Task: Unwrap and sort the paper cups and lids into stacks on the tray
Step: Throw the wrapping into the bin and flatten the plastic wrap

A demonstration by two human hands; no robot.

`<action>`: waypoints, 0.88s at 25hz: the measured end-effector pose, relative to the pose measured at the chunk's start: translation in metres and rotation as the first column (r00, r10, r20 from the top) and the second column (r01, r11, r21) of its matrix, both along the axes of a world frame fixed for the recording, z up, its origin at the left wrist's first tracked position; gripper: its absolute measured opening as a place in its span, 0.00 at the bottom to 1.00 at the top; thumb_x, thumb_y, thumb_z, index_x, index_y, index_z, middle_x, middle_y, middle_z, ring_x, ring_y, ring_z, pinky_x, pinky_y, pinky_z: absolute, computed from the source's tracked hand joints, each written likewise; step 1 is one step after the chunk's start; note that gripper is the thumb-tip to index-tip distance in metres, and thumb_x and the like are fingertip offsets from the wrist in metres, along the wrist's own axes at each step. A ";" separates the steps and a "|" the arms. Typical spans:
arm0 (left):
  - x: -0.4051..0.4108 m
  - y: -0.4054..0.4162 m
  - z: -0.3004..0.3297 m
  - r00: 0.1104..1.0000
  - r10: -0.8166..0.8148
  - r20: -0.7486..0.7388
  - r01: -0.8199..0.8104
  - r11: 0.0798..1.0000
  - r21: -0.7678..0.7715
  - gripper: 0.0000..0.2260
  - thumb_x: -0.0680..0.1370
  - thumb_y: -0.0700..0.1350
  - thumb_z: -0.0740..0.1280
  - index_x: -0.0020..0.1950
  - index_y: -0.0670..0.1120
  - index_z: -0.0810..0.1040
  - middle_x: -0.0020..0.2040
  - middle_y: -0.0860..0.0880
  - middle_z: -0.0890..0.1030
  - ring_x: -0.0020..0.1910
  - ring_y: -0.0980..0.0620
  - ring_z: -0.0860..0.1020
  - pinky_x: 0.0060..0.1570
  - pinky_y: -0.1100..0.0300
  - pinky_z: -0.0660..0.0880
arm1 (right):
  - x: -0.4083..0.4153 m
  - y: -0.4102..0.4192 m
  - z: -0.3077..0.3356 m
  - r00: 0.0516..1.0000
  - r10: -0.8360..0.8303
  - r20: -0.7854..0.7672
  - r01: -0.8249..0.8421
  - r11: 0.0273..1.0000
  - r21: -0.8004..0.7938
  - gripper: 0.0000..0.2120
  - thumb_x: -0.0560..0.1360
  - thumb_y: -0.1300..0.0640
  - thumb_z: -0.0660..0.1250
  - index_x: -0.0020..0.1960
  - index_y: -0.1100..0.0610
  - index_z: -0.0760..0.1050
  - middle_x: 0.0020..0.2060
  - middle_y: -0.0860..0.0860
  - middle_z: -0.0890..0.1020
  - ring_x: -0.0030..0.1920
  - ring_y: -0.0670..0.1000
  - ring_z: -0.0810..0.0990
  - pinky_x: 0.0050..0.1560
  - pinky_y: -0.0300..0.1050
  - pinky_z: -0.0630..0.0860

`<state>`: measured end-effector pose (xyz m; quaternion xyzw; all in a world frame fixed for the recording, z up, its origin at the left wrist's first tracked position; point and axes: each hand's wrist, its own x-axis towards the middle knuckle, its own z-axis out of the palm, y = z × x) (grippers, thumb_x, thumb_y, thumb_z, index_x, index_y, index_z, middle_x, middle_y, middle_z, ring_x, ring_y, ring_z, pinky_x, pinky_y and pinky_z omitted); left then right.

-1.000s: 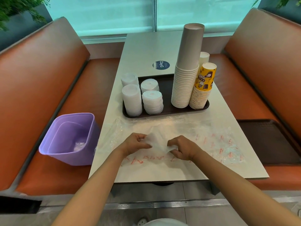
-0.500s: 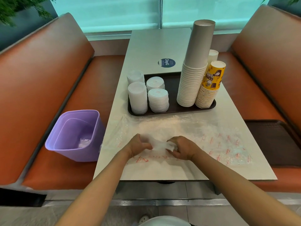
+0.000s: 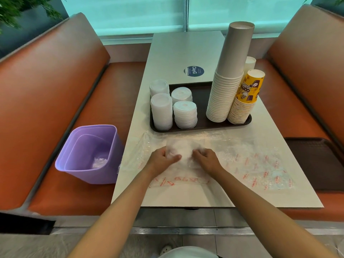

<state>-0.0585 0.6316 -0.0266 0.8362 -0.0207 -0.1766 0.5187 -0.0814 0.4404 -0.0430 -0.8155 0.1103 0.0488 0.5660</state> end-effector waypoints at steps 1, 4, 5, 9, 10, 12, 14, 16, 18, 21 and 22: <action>-0.002 0.001 0.000 0.998 -0.068 0.005 0.068 0.996 0.057 0.10 0.70 0.48 0.76 0.47 0.48 0.80 0.44 0.51 0.80 0.43 0.55 0.78 0.46 0.62 0.73 | -0.001 -0.002 -0.001 0.999 0.045 -0.011 -0.044 0.999 0.006 0.14 0.77 0.57 0.66 0.33 0.58 0.73 0.27 0.50 0.73 0.29 0.48 0.71 0.35 0.43 0.67; -0.005 0.010 0.003 0.969 -0.209 0.132 0.159 0.936 0.313 0.09 0.70 0.44 0.75 0.46 0.42 0.81 0.43 0.47 0.78 0.44 0.48 0.77 0.45 0.58 0.74 | -0.010 -0.017 -0.006 0.945 0.323 -0.056 -0.328 0.930 -0.165 0.07 0.75 0.55 0.69 0.46 0.59 0.79 0.42 0.49 0.81 0.42 0.47 0.79 0.45 0.42 0.73; -0.004 0.015 0.002 0.944 -0.265 0.195 0.176 0.908 0.380 0.08 0.71 0.43 0.74 0.46 0.41 0.82 0.43 0.46 0.79 0.45 0.48 0.76 0.46 0.56 0.74 | -0.012 -0.021 -0.007 0.910 0.411 -0.061 -0.411 0.867 -0.281 0.13 0.75 0.53 0.69 0.55 0.59 0.79 0.53 0.48 0.80 0.54 0.46 0.78 0.55 0.42 0.72; -0.005 0.028 0.004 0.825 -0.528 0.199 0.344 0.750 0.565 0.11 0.71 0.42 0.73 0.53 0.47 0.84 0.52 0.54 0.83 0.53 0.53 0.72 0.57 0.58 0.70 | -0.018 -0.023 -0.007 0.836 0.549 -0.016 -0.501 0.750 -0.432 0.14 0.76 0.54 0.68 0.57 0.60 0.80 0.63 0.49 0.77 0.69 0.46 0.68 0.66 0.39 0.65; -0.005 0.028 0.003 0.838 -0.517 0.171 0.342 0.744 0.574 0.11 0.72 0.45 0.73 0.53 0.48 0.84 0.53 0.55 0.82 0.54 0.54 0.73 0.58 0.60 0.69 | -0.018 -0.022 -0.008 0.855 0.518 -0.024 -0.482 0.777 -0.406 0.13 0.76 0.55 0.68 0.55 0.61 0.80 0.62 0.51 0.78 0.65 0.46 0.73 0.63 0.41 0.68; -0.002 0.026 0.004 0.915 -0.392 0.101 0.285 0.801 0.527 0.10 0.74 0.52 0.70 0.48 0.46 0.83 0.47 0.51 0.80 0.49 0.52 0.75 0.53 0.58 0.70 | -0.021 -0.017 -0.005 0.934 0.352 -0.063 -0.357 0.900 -0.249 0.07 0.77 0.55 0.67 0.45 0.59 0.79 0.45 0.55 0.82 0.40 0.43 0.78 0.45 0.45 0.74; 0.006 0.021 0.002 0.971 -0.236 0.025 0.204 0.885 0.418 0.15 0.77 0.54 0.65 0.39 0.44 0.79 0.39 0.49 0.78 0.41 0.49 0.77 0.44 0.57 0.72 | -0.019 -0.012 -0.002 0.985 0.166 -0.046 -0.170 0.977 -0.128 0.16 0.78 0.57 0.65 0.32 0.57 0.69 0.28 0.51 0.71 0.27 0.44 0.67 0.32 0.42 0.64; 0.014 0.015 -0.001 0.990 -0.142 0.024 0.123 0.921 0.369 0.17 0.79 0.55 0.63 0.38 0.44 0.79 0.37 0.49 0.79 0.41 0.47 0.79 0.42 0.56 0.73 | -0.015 -0.006 -0.002 0.999 0.008 0.038 -0.006 0.999 -0.050 0.14 0.78 0.60 0.63 0.34 0.61 0.67 0.29 0.51 0.67 0.30 0.47 0.64 0.33 0.40 0.62; 0.016 0.009 -0.002 0.997 -0.069 0.036 0.050 0.919 0.391 0.16 0.79 0.55 0.62 0.36 0.47 0.77 0.35 0.51 0.79 0.40 0.48 0.78 0.40 0.58 0.71 | -0.008 -0.001 0.002 0.991 -0.086 0.101 0.091 0.995 -0.041 0.07 0.78 0.62 0.62 0.42 0.62 0.70 0.32 0.51 0.70 0.32 0.47 0.66 0.35 0.39 0.64; 0.019 0.000 -0.003 0.999 0.015 0.030 -0.027 0.895 0.446 0.19 0.79 0.58 0.61 0.37 0.46 0.77 0.35 0.50 0.79 0.38 0.48 0.77 0.37 0.59 0.69 | -0.002 0.005 0.004 0.982 -0.163 0.100 0.170 0.983 -0.067 0.05 0.78 0.63 0.61 0.54 0.57 0.68 0.35 0.49 0.72 0.33 0.45 0.70 0.32 0.31 0.66; 0.019 -0.004 -0.003 0.999 0.039 0.031 -0.049 0.889 0.456 0.20 0.78 0.59 0.61 0.37 0.45 0.76 0.35 0.49 0.78 0.37 0.48 0.77 0.37 0.59 0.68 | -0.002 0.007 0.004 0.980 -0.167 0.108 0.176 0.981 -0.085 0.08 0.79 0.63 0.60 0.57 0.56 0.67 0.37 0.49 0.72 0.34 0.46 0.71 0.32 0.31 0.66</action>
